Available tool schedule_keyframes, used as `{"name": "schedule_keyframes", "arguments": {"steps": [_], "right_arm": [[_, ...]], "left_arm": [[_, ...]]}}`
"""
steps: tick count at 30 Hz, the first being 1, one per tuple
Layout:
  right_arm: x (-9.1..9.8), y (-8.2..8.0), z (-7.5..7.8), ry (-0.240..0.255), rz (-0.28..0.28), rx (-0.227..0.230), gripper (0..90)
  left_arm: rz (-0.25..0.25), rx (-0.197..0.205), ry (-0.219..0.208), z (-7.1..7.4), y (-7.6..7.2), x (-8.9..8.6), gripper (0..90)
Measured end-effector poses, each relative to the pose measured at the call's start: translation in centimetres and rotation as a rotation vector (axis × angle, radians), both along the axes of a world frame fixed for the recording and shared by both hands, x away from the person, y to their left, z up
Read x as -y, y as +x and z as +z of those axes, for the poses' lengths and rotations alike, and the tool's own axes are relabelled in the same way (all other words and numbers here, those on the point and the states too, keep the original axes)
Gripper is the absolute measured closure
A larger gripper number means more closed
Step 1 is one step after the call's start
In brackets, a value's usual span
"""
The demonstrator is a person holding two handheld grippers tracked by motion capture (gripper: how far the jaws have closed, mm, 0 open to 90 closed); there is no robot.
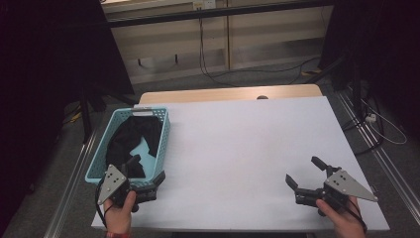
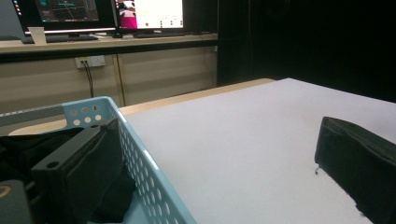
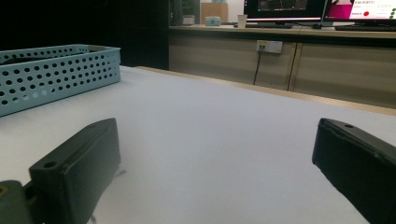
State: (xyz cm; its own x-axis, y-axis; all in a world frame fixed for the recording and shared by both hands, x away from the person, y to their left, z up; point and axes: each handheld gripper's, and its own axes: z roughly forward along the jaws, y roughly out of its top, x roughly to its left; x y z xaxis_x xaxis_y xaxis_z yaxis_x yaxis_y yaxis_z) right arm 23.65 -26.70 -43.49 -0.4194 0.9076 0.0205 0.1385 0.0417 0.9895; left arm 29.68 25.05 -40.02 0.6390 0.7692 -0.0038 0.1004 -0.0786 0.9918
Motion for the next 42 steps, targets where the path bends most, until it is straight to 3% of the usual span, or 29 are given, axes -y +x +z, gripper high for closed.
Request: {"name": "schedule_keyframes", "arguments": {"steps": [20, 30, 39, 42], "right_arm": [[-0.1, -0.3, 0.1, -0.008, 0.017, 0.006, 0.4], [-0.1, -0.4, 0.1, -0.009, 0.024, 0.006, 0.4], [-0.1, -0.4, 0.1, -0.005, 0.029, 0.005, 0.4], [-0.1, -0.4, 0.1, -0.003, 0.029, 0.006, 0.4]], "left_arm": [[-0.002, 0.009, -0.035, 0.5, 0.2, -0.1, 1.0], [0.014, 0.037, -0.107, 2.7, 0.9, -0.7, 1.0], [0.010, 0.055, -0.073, 4.8, 2.2, -1.1, 1.0], [0.007, 0.052, -0.080, 5.1, 2.5, -1.2, 1.0]]}}
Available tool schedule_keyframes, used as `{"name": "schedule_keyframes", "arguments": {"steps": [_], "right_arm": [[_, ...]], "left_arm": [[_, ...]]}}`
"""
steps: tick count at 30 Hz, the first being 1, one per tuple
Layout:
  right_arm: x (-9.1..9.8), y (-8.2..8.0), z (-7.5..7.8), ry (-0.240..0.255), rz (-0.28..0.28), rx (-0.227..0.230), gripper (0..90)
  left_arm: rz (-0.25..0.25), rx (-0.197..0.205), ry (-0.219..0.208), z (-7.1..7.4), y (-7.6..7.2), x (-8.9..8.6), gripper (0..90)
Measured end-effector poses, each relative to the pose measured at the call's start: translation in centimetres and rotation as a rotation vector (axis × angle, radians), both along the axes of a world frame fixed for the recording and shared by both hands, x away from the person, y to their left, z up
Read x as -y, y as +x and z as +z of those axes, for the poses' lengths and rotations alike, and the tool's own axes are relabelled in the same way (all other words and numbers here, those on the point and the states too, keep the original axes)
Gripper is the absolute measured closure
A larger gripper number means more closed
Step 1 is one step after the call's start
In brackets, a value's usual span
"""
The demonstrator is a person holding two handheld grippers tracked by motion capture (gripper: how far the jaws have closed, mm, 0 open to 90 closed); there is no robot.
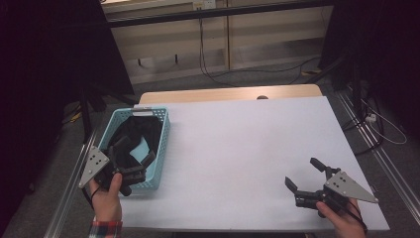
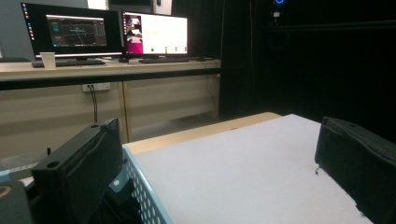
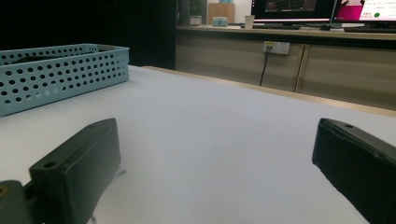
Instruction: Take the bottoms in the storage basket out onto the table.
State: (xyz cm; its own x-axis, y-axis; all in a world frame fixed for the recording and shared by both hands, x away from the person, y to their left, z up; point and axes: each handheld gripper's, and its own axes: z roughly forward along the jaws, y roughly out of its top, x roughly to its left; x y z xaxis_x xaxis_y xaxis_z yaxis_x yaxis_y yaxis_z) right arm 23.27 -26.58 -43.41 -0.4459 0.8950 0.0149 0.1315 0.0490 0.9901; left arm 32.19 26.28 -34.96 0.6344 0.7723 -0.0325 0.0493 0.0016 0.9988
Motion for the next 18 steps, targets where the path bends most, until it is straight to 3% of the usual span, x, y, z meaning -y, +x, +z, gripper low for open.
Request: {"name": "schedule_keyframes", "arguments": {"steps": [9, 18], "right_arm": [[0.0, 0.0, 0.0, 0.001, 0.000, -0.001, 0.4], [0.0, -0.1, 0.0, 0.002, 0.002, 0.000, 0.4]], "left_arm": [[0.018, -0.026, -0.007, 0.4, 1.7, -0.8, 1.1], [0.045, -0.058, 0.021, 0.4, 3.5, -1.4, 1.1]]}}
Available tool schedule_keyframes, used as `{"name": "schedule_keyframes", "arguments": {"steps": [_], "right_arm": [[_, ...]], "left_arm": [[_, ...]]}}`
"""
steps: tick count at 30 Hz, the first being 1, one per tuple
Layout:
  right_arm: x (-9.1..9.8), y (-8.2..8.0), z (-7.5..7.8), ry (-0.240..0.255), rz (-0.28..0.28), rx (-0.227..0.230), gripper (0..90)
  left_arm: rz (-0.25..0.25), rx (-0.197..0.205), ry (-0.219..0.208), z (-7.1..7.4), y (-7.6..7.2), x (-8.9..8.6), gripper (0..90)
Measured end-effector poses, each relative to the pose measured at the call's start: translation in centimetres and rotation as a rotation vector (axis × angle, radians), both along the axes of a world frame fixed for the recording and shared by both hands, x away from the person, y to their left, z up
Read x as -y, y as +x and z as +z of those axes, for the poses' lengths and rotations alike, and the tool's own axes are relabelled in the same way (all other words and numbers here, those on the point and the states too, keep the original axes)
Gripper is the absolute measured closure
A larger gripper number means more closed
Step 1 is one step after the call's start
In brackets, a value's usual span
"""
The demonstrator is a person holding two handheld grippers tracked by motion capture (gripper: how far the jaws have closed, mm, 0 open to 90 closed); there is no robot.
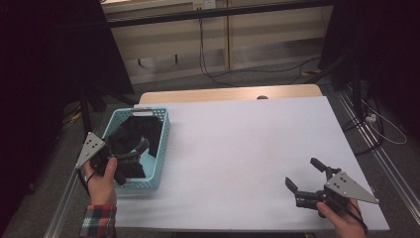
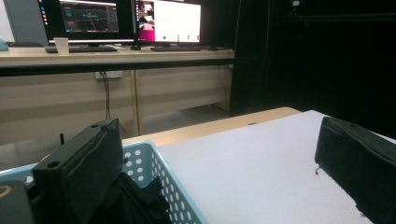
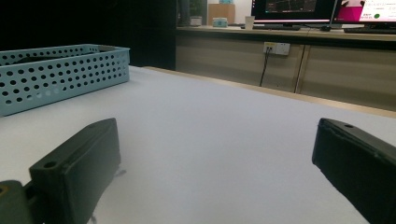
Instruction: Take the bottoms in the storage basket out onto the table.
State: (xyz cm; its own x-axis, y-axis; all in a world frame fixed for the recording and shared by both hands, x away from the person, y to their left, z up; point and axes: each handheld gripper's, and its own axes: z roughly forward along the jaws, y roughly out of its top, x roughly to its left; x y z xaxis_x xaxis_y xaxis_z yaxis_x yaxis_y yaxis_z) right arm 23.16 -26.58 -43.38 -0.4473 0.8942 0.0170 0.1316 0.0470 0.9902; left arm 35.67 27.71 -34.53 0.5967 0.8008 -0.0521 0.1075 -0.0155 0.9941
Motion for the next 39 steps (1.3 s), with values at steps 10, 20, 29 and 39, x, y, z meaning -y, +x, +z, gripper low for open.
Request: {"name": "schedule_keyframes", "arguments": {"steps": [10, 20, 29, 39], "right_arm": [[0.0, 0.0, 0.0, -0.003, 0.003, 0.002, 0.4], [0.0, -0.1, 0.0, 0.001, 0.005, 0.002, 0.4], [0.0, -0.1, 0.0, 0.003, 0.008, 0.005, 0.4], [-0.1, -0.1, 0.0, 0.004, 0.016, 0.003, 0.5]], "left_arm": [[0.000, -0.021, 0.005, 0.3, 1.7, 0.2, 1.1], [0.022, -0.047, 0.010, -0.1, 3.4, 0.2, 1.2], [0.034, -0.058, 0.004, 0.0, 4.6, 0.0, 1.3], [0.074, -0.080, 0.043, -0.6, 6.2, -0.5, 1.3]]}}
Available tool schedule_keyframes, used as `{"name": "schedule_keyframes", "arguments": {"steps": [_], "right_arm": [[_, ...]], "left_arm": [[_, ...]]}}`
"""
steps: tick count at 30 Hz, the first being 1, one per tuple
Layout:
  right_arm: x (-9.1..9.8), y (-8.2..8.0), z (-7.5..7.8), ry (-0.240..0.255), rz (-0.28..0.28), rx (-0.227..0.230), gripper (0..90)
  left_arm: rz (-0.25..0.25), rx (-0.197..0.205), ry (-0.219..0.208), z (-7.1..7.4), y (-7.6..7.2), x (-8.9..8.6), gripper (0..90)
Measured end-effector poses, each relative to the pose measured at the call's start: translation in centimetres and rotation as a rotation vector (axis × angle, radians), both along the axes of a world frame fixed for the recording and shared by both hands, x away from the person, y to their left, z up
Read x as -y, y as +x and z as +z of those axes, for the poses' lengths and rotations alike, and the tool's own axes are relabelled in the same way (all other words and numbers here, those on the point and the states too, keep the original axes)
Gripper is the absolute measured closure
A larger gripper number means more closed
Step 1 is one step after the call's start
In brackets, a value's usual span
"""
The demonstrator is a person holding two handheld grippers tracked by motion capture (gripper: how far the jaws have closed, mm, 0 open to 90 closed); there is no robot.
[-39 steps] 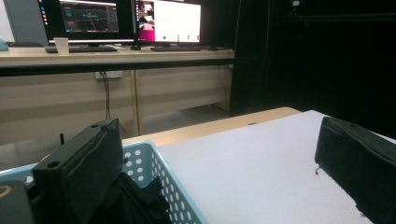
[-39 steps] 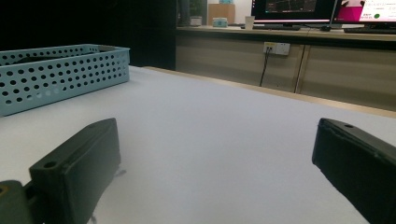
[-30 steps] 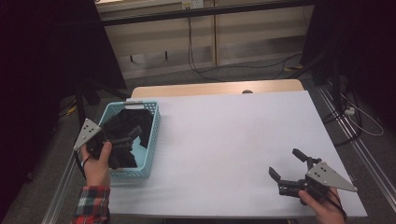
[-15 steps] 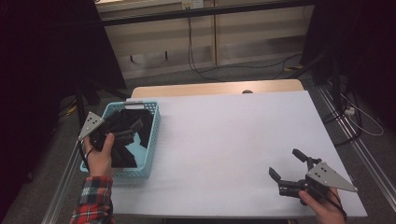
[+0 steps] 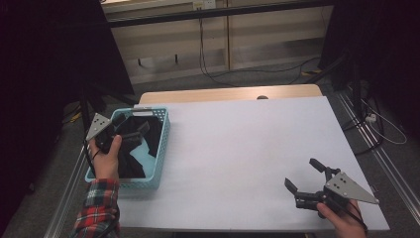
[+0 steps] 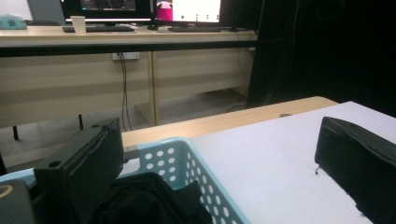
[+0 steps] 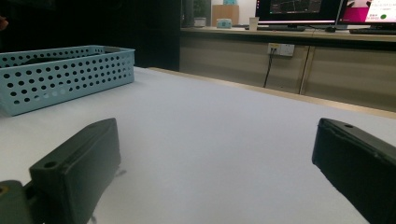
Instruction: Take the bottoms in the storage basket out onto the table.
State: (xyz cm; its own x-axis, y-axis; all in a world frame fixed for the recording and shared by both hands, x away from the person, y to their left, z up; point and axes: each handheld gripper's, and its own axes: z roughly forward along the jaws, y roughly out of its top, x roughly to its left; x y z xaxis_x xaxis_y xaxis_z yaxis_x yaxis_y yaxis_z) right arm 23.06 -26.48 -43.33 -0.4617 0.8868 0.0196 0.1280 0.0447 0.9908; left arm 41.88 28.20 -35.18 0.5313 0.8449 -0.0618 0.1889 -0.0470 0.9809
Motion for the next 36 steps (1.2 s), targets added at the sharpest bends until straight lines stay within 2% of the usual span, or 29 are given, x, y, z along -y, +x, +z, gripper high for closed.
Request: {"name": "schedule_keyframes", "arguments": {"steps": [9, 17, 21, 26, 36], "right_arm": [[0.0, 0.0, 0.0, 0.004, 0.005, 0.001, 0.6], [0.1, -0.1, 0.0, 0.006, 0.009, 0.000, 0.6], [0.0, 0.0, 0.0, 0.008, 0.010, -0.001, 0.6], [0.0, 0.0, 0.0, 0.008, 0.011, -0.001, 0.6], [0.1, 0.1, -0.1, 0.016, 0.006, -0.007, 0.6]], "left_arm": [[0.027, -0.028, 0.023, -1.1, 1.5, -0.1, 1.5], [0.063, -0.041, 0.064, -2.0, 2.7, -1.0, 1.6], [0.079, -0.063, 0.074, -2.4, 3.2, -1.3, 1.5], [0.088, -0.098, 0.110, -3.2, 3.8, -1.5, 1.6], [0.111, -0.142, 0.113, -4.5, 4.7, -1.5, 2.0]]}}
